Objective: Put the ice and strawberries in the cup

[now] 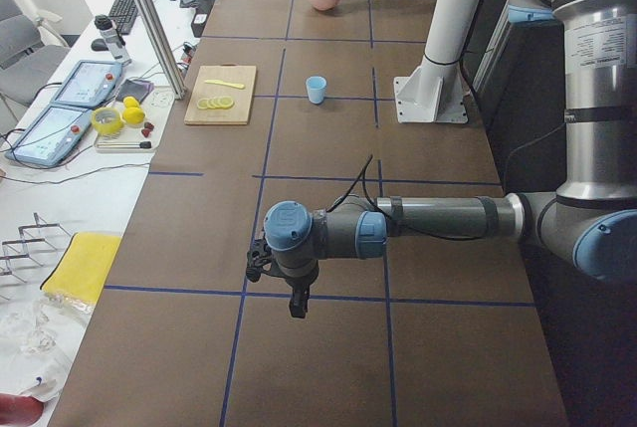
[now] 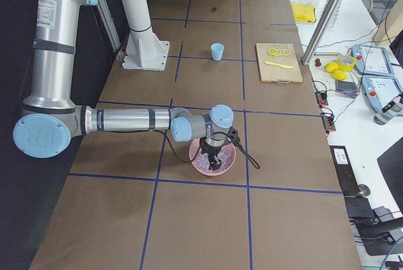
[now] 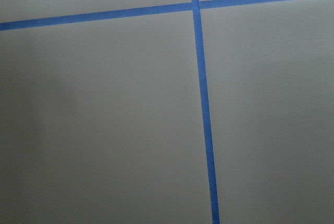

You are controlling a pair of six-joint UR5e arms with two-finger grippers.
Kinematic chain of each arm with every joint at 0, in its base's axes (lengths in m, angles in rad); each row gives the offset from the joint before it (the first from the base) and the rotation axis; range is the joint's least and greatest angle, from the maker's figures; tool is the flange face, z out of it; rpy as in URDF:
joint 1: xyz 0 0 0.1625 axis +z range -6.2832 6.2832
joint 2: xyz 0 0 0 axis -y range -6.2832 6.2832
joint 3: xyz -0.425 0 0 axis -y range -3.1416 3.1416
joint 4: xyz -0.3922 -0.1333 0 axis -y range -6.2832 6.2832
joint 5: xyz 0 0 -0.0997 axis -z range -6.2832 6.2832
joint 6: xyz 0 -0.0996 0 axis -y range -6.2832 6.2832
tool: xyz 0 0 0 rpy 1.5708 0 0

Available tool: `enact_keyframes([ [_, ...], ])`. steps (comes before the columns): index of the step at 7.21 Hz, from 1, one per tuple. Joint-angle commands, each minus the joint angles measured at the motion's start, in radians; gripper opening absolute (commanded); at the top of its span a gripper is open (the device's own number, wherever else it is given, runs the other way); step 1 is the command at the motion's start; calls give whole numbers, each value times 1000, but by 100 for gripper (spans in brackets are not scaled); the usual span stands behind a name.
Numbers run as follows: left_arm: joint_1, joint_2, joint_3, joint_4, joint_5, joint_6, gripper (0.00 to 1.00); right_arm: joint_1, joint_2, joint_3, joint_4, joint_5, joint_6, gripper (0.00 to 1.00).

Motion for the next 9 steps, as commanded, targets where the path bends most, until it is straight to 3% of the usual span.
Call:
enact_keyframes([
  [1, 0, 2, -1, 0, -1, 2, 100, -1, 12, -8, -1, 1, 6, 62],
  [5, 0, 2, -1, 0, -1, 2, 100, -1, 10, -5, 1, 25, 6, 10],
  [6, 0, 2, -1, 0, 0, 2, 100, 0, 9, 1, 1, 28, 6, 1],
  [9, 0, 9, -7, 0, -1, 2, 100, 6, -80, 116, -1, 30, 1, 0],
])
